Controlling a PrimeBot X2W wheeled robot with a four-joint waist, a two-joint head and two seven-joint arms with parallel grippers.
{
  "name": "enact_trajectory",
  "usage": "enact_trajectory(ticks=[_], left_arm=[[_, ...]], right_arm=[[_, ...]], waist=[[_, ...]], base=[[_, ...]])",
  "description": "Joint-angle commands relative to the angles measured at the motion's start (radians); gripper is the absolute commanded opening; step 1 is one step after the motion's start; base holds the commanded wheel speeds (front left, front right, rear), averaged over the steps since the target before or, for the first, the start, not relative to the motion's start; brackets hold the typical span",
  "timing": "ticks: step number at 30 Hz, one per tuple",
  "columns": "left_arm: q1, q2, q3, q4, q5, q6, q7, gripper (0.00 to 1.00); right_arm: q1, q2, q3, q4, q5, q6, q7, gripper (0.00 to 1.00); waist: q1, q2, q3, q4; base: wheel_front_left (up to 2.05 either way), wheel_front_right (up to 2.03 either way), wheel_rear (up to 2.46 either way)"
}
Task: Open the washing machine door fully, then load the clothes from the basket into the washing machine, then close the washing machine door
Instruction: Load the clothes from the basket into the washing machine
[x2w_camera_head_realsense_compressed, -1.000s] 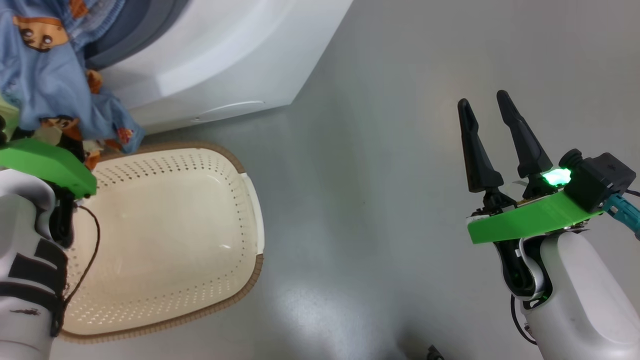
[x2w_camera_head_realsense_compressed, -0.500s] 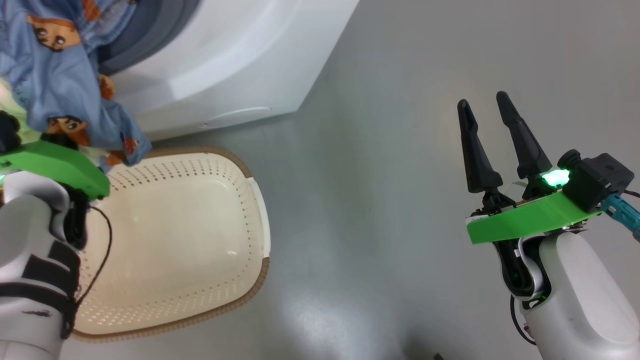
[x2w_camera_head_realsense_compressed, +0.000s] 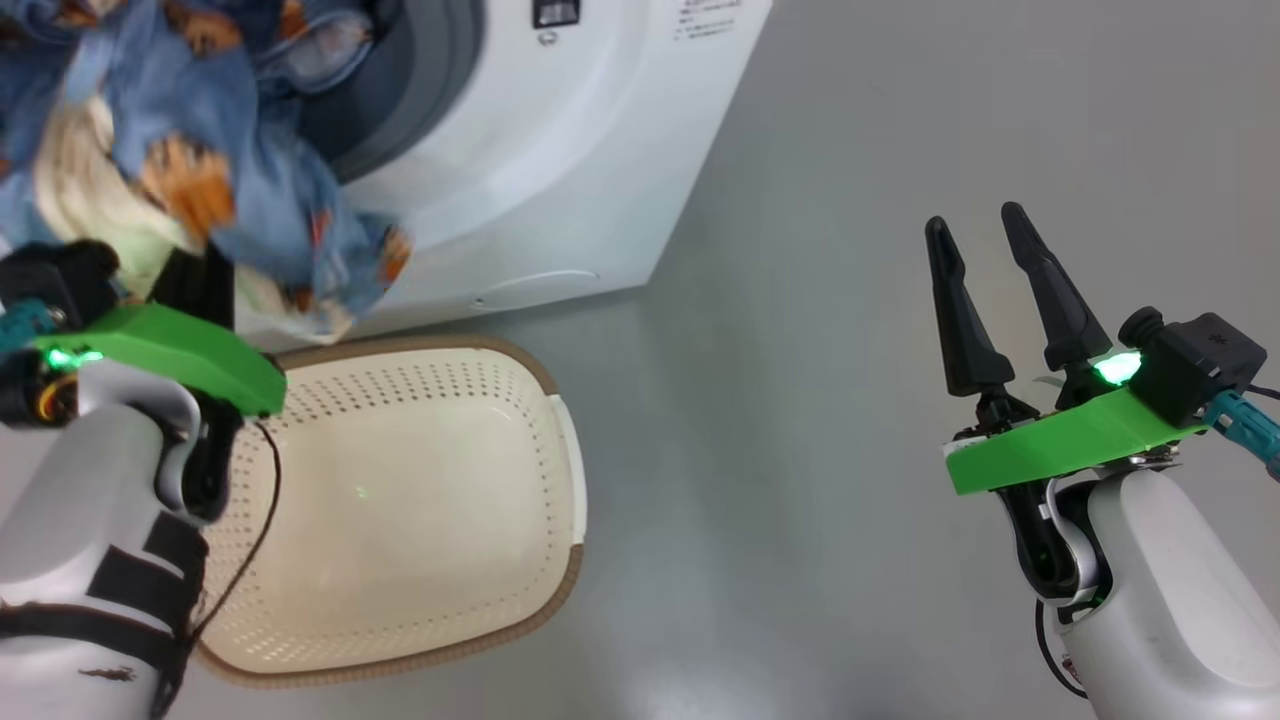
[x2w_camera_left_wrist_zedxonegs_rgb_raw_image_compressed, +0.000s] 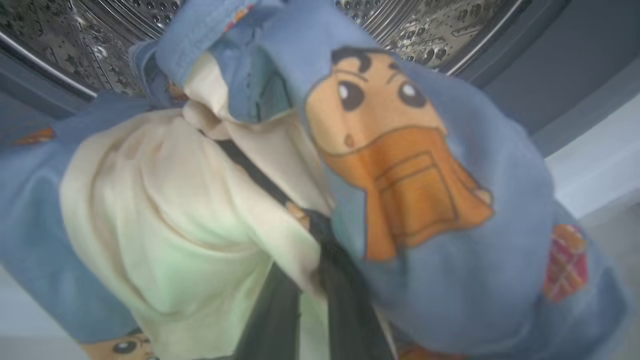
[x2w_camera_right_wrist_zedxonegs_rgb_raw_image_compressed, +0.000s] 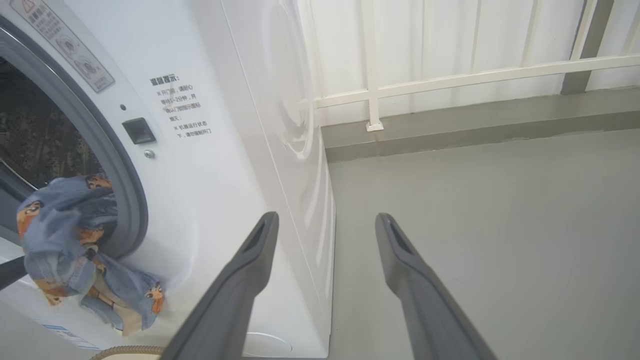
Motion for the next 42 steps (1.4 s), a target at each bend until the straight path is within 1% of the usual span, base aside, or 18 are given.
enact_trajectory(ticks=[1, 5, 10, 17, 19, 27, 31, 34, 38, 42], left_arm=[[0.013, 0.05, 0.039, -0.057, -0.002, -0.004, -0.013, 0.0], [0.005, 0.06, 0.045, -0.109, 0.002, -0.004, -0.014, 0.0], [-0.076, 0.074, 0.029, -0.097, 0.007, -0.004, -0.005, 0.0], [-0.266, 0.088, 0.002, -0.03, 0.029, -0.004, 0.07, 0.0], [-0.294, 0.092, -0.002, -0.015, 0.032, -0.004, 0.082, 0.0], [-0.499, 0.156, -0.039, 0.099, 0.099, -0.002, 0.13, 0.0], [-0.581, 0.169, -0.051, 0.141, 0.121, -0.001, 0.121, 0.0], [-0.631, 0.179, -0.05, 0.161, 0.134, 0.01, 0.078, 0.0], [-0.689, 0.19, -0.03, 0.154, 0.145, 0.026, 0.004, 0.0], [-0.707, 0.211, -0.002, 0.137, 0.156, 0.037, -0.012, 0.0]], right_arm=[[0.024, -0.011, 0.017, -0.016, 0.011, 0.006, -0.008, 1.0], [0.027, -0.012, 0.02, -0.014, 0.014, 0.006, -0.008, 1.0], [0.025, -0.005, 0.029, -0.025, 0.015, 0.006, -0.008, 1.0], [0.018, 0.011, 0.026, -0.042, 0.013, 0.006, -0.008, 1.0], [0.017, 0.014, 0.026, -0.045, 0.012, 0.006, -0.008, 1.0], [0.017, 0.044, 0.014, -0.078, 0.001, 0.006, -0.008, 1.0], [0.022, 0.055, 0.012, -0.087, -0.005, 0.006, -0.008, 1.0], [0.022, 0.063, 0.019, -0.095, -0.007, 0.006, -0.008, 1.0], [0.023, 0.068, 0.023, -0.098, -0.012, 0.006, -0.008, 1.0], [0.02, 0.073, 0.028, -0.098, -0.014, 0.006, -0.008, 1.0]], waist=[[0.0, -0.0001, -0.027, 0.024], [0.0, -0.0001, -0.032, 0.029], [0.0, -0.0001, -0.01, 0.017], [0.0, -0.0001, 0.063, -0.027], [0.0, -0.0001, 0.076, -0.036], [0.0, -0.0001, 0.183, -0.114], [0.0, -0.0001, 0.218, -0.139], [0.0, -0.0001, 0.234, -0.155], [0.0, -0.0001, 0.245, -0.166], [0.0, -0.0001, 0.248, -0.176]], base=[[0.0, 0.0, 0.0], [0.0, 0.0, 0.0], [0.0, 0.0, 0.0], [0.0, 0.0, 0.0], [0.0, 0.0, 0.0], [0.0, 0.0, 0.0], [0.0, 0.0, 0.0], [0.0, 0.0, 0.0], [0.0, 0.0, 0.0], [0.0, 0.0, 0.0]])
